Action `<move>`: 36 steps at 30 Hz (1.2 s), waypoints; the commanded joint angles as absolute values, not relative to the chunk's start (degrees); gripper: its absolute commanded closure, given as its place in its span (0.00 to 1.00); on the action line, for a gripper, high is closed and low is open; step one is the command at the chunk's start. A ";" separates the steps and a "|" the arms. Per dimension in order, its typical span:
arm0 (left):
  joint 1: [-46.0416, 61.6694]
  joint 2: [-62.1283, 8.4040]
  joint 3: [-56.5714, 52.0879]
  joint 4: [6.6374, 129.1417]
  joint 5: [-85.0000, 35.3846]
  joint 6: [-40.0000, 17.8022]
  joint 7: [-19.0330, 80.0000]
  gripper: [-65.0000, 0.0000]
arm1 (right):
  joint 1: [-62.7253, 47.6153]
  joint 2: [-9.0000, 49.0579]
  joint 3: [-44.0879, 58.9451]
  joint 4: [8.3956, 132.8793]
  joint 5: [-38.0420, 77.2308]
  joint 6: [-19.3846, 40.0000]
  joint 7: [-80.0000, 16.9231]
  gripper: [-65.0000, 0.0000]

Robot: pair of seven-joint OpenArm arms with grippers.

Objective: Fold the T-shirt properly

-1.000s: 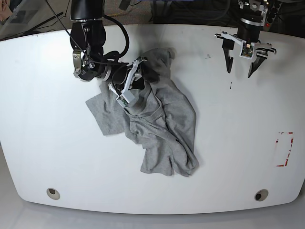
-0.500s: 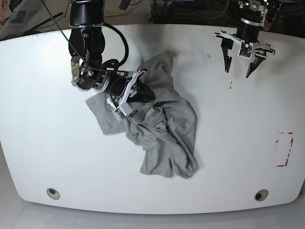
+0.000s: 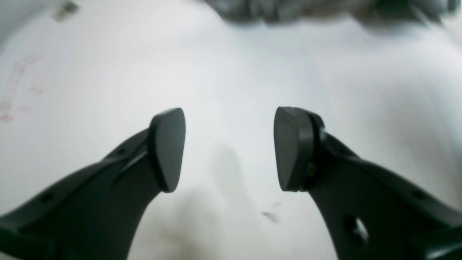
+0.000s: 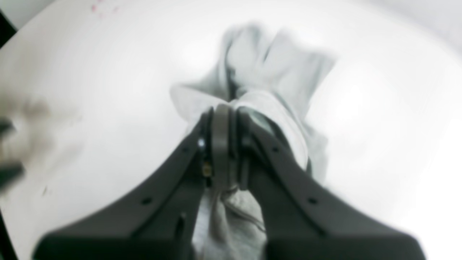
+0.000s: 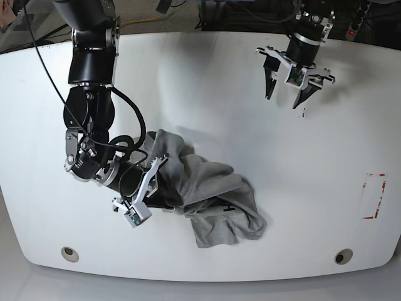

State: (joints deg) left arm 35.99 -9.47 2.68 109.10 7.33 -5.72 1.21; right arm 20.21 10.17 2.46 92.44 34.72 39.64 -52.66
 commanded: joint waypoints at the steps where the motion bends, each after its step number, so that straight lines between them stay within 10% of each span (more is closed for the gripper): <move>1: 33.27 -9.36 5.05 110.11 7.16 -5.41 2.33 0.44 | 23.34 11.30 2.59 94.02 36.09 40.00 -50.68 1.00; 36: -1.80 5.58 14.73 83.91 7.08 -4.88 10.95 0.44 | 58.77 26.42 -6.73 91.03 45.41 40.00 -57.10 1.00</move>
